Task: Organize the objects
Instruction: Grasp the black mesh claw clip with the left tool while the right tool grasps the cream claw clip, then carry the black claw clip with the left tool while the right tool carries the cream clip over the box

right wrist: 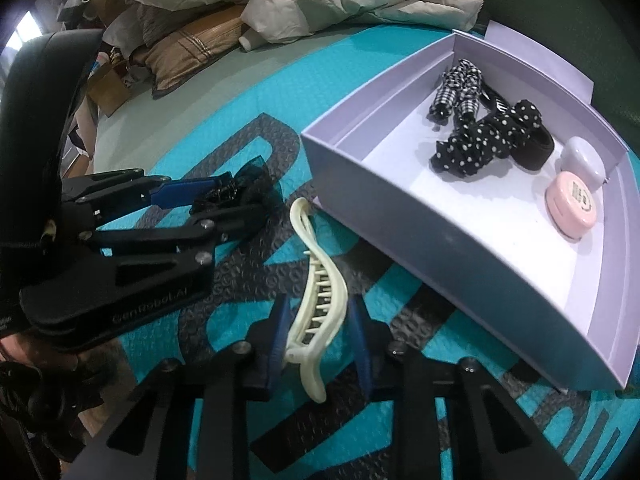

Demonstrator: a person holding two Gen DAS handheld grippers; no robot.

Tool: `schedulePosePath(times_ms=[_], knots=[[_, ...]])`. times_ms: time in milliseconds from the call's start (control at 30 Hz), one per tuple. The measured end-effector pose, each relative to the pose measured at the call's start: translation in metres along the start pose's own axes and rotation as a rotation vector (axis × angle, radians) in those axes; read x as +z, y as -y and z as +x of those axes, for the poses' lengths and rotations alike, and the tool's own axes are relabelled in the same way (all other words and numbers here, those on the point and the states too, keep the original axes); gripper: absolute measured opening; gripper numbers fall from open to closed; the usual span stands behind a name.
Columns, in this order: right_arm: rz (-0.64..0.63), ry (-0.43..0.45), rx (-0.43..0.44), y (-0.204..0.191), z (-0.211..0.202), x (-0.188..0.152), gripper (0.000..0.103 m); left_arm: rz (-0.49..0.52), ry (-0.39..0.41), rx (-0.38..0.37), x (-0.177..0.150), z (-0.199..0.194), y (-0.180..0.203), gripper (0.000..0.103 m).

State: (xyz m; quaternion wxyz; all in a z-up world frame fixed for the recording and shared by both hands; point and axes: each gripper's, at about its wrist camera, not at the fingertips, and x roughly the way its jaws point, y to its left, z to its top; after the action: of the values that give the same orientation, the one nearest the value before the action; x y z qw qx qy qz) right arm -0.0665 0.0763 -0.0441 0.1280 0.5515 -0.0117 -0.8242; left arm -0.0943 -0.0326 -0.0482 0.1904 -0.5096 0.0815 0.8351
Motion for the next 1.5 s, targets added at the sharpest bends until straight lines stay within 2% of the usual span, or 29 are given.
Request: schedulePosePath(times_ms=[667,867,967,1033,1067,1267,1367,1433,1500], knots=[[-0.017,-0.020,-0.029,0.010,-0.023,-0.048,0.023,0.039,-0.049,-0.007,-0.038,-0.018,0.049,0.038],[-0.022,-0.006,-0.011,0.014,-0.027,-0.057,0.023,0.036,-0.056,-0.001,-0.045,-0.021,0.056,0.038],[-0.030,0.000,0.009,0.011,-0.026,-0.054,0.032,0.027,-0.059,-0.012,-0.046,-0.021,0.054,0.038],[-0.048,0.002,0.027,0.009,-0.024,-0.051,0.043,0.022,-0.060,-0.017,-0.046,-0.021,0.053,0.038],[-0.052,0.001,0.031,0.008,-0.022,-0.050,0.045,0.020,-0.061,-0.015,-0.046,-0.021,0.052,0.038],[-0.074,0.000,0.019,0.005,-0.020,-0.049,0.046,0.021,-0.055,-0.006,-0.049,-0.022,0.053,0.038],[-0.096,0.003,-0.019,0.004,-0.020,-0.051,0.035,0.027,-0.050,0.004,-0.051,-0.023,0.054,0.038],[-0.100,0.009,-0.037,0.005,-0.021,-0.052,0.023,0.030,-0.050,0.013,-0.051,-0.023,0.055,0.038],[-0.092,0.013,-0.034,0.007,-0.021,-0.053,0.021,0.029,-0.052,0.015,-0.051,-0.024,0.056,0.038]])
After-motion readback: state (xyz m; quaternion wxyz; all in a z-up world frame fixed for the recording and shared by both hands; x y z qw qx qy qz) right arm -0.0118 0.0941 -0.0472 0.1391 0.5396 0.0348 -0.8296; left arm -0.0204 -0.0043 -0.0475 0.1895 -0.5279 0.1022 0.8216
